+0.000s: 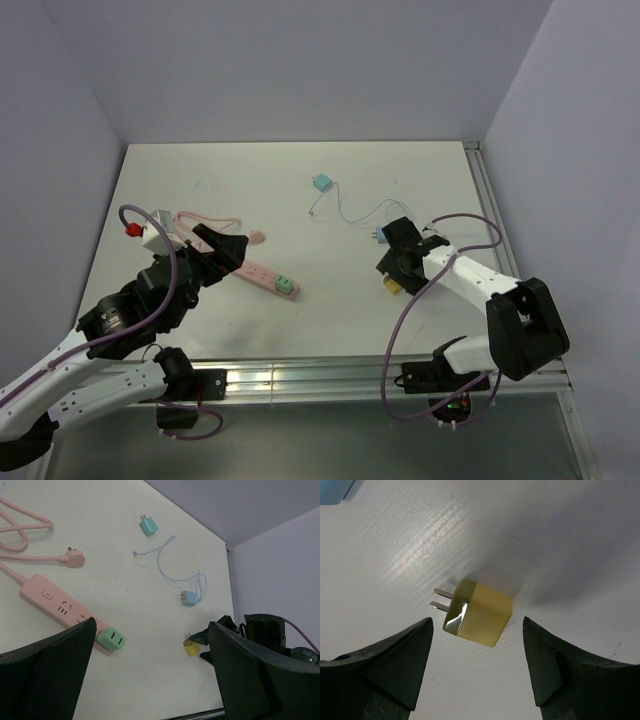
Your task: Insert the plug
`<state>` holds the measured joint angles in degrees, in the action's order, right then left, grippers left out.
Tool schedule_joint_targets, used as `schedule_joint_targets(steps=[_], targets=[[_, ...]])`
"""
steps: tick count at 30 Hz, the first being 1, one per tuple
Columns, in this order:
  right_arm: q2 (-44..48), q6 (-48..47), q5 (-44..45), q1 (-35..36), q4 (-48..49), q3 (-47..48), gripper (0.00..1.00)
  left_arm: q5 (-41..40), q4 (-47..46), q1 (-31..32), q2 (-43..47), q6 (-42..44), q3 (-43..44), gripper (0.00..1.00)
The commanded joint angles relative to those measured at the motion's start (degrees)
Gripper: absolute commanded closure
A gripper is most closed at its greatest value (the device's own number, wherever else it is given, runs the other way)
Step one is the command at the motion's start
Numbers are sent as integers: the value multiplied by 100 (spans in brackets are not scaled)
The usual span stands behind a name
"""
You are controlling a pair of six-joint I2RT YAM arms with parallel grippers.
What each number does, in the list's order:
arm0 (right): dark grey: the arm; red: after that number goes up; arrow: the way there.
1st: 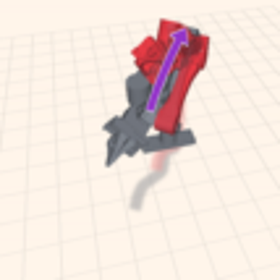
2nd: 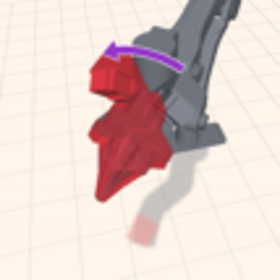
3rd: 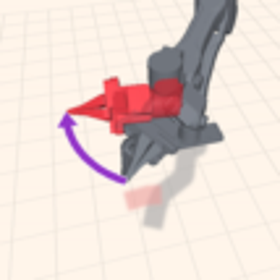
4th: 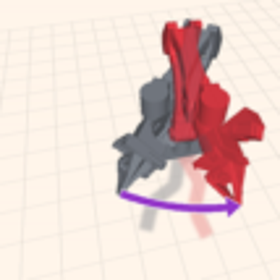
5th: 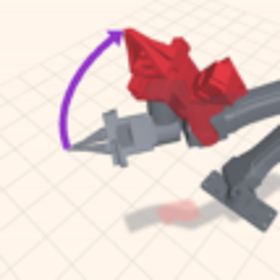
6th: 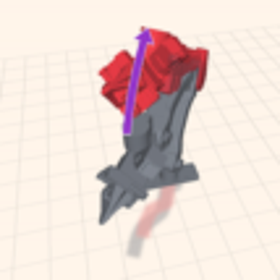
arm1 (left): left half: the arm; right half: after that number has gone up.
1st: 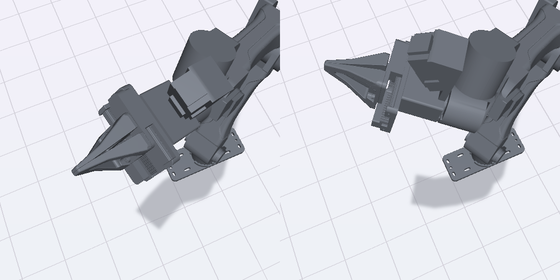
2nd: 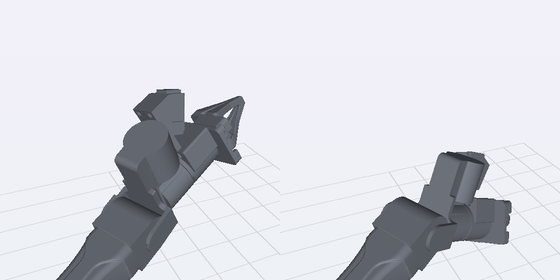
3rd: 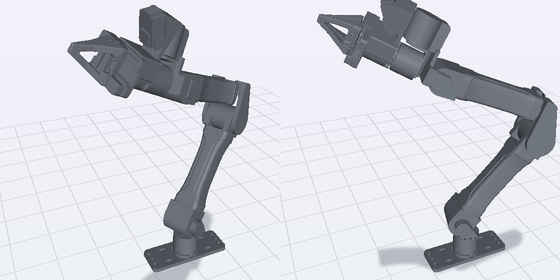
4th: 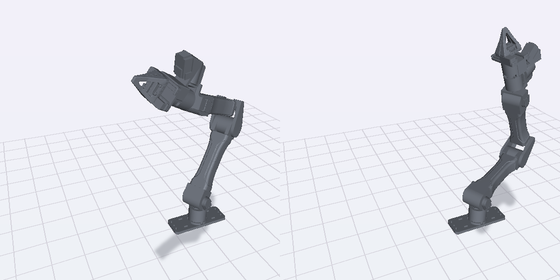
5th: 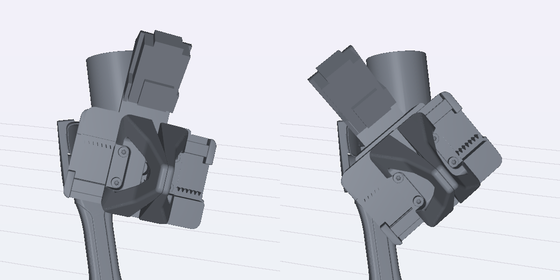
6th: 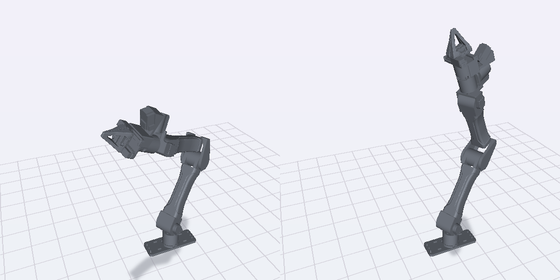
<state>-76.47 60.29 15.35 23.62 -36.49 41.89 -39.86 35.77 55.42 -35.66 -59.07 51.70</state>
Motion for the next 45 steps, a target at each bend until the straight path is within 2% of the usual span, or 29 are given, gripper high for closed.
schedule_joint_targets(steps=[1, 5, 11, 15, 18, 22, 26, 33, 36, 40, 45], targets=[[-175, 141, 108, -24, 282, 4, 21, 83, -202, -22, -38, 176, 24, 0], [-404, 123, 47, -33, 397, 21, 27, 127, -202, -22, -11, 176, -11, 0], [-246, 18, 38, -41, 493, -163, 51, 276, -175, -22, 50, 220, -55, 1], [34, -341, -93, -41, 634, -225, 88, 531, -333, -22, 138, 430, -125, 9], [306, -710, -295, 46, 827, -155, 100, 961, -623, -22, 226, 720, -204, 14], [957, -1624, -638, 397, 1256, -111, 100, 1489, -948, -22, 366, 1081, -345, 25], [1327, -2126, -1508, 521, 1355, 151, 100, 1937, -1221, -22, 367, 1415, -486, 28], [1616, -1987, -1825, 1188, 1073, 1022, 100, 2421, -1423, -22, -221, 1364, -459, 23], [1792, -2021, -2387, 1373, 1319, 1163, 100, 2772, -1993, -22, -397, 1214, -713, 17], [2012, -2591, -2800, 1733, 1460, 1260, 100, 3010, -2460, -22, -748, 889, -785, 15], [2636, -3478, -3046, 2146, 1679, 901, 100, 3142, -2399, -22, -1250, 625, -407, 17]])
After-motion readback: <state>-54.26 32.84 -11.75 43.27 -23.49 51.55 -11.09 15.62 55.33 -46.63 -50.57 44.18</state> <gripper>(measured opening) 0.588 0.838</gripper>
